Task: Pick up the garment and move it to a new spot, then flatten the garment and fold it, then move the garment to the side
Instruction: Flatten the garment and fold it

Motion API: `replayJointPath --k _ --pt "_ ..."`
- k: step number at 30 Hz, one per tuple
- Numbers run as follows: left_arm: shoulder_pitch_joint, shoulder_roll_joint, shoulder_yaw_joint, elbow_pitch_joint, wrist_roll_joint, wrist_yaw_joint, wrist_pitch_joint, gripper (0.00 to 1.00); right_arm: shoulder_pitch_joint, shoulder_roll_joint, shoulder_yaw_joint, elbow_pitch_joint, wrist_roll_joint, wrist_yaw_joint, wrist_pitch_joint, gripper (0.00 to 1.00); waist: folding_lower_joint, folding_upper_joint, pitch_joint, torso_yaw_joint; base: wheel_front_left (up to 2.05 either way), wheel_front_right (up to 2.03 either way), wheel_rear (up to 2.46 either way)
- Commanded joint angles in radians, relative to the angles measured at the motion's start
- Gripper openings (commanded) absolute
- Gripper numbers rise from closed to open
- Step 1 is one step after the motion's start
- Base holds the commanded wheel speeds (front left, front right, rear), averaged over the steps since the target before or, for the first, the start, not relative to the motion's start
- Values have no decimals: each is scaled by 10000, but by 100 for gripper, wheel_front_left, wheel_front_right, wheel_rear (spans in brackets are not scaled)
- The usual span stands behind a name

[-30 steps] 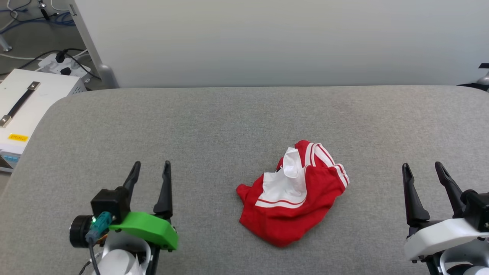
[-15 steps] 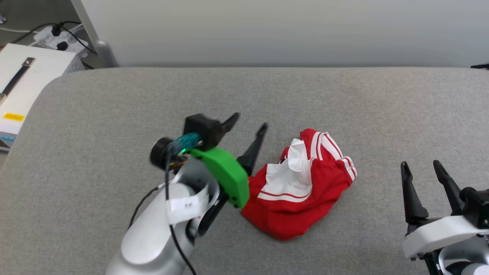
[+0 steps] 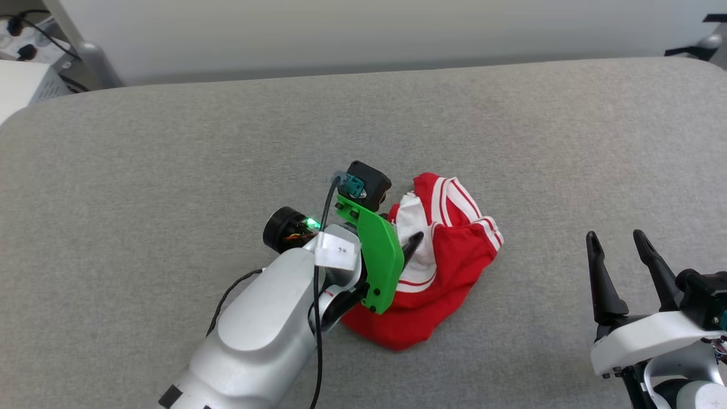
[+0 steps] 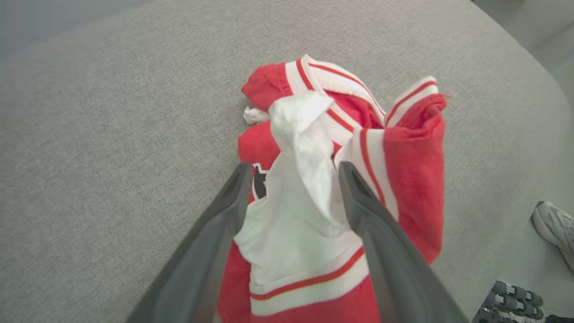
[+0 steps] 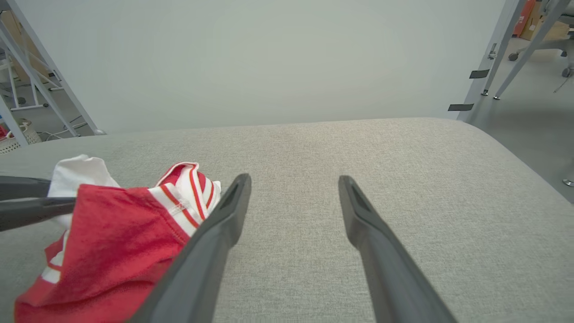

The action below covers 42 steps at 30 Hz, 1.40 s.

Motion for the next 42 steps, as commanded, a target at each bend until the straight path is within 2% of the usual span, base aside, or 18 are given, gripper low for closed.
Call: replayJointPath --k 1,2,4,8,12,16,20,22,25,27,29,32,40,41,42 --pt "-252 -29 -73 185 -54 -78 154 100 -164 -18 18 64 109 -9 -104 100 -1 0 165 -227 0 0 0" --pt "-303 -34 -101 322 -104 -100 238 82 -174 -18 33 111 138 -9 -134 100 -1 0 174 -274 0 0 0" --pt "-422 -25 -127 464 -92 -130 149 0 -188 -18 59 186 186 -9 -179 100 -1 0 187 -341 0 0 0" --pt "-664 90 -101 489 76 -149 -288 0 -192 -18 12 292 273 -9 -255 100 -1 0 190 -361 0 0 0" --pt "-970 430 128 45 387 22 -1002 0 -136 -18 -167 376 312 -9 -312 100 -1 0 115 -164 0 0 0" --pt "-1024 940 570 -686 527 387 -1470 0 -118 -18 -264 412 341 -9 -328 100 -1 0 -5 75 0 0 0" --pt "-439 1763 1337 -1567 382 1049 -1660 0 -87 -18 -363 361 331 -9 -322 100 -1 0 -91 268 0 0 0" --pt "215 2248 1892 -1964 159 1541 -1711 0 -61 -18 -419 333 325 -9 -311 100 -1 0 -136 343 0 0 0" --pt "1633 2836 2785 -2471 -365 2326 -1798 0 -16 -18 -509 275 319 -9 -306 100 -1 0 -144 455 0 0 0" --pt "2686 3023 3327 -2605 -799 2754 -1918 0 -2 -18 -548 268 314 -9 -309 100 -1 0 -147 501 0 0 0" --pt "3701 3065 3773 -2600 -1199 3098 -2094 0 -6 -18 -557 252 300 -9 -295 100 -1 0 -118 539 0 0 0" --pt "4860 2923 4190 -2390 -1677 3322 -2428 0 -24 -18 -579 191 284 -9 -257 100 -1 0 -59 604 0 0 0" --pt "5924 2347 4276 -1695 -2108 3050 -3251 0 -85 -18 -584 113 170 -9 -128 100 -1 0 -54 684 0 0 0" --pt "5936 2313 4250 -1670 -2063 2968 -3435 35 -72 -18 -591 102 142 -9 -109 100 -1 0 -102 687 0 0 0" --pt "5943 2296 4217 -1667 -1992 2883 -3634 100 -49 -18 -591 89 119 -9 -80 100 -1 0 -152 680 0 0 0"
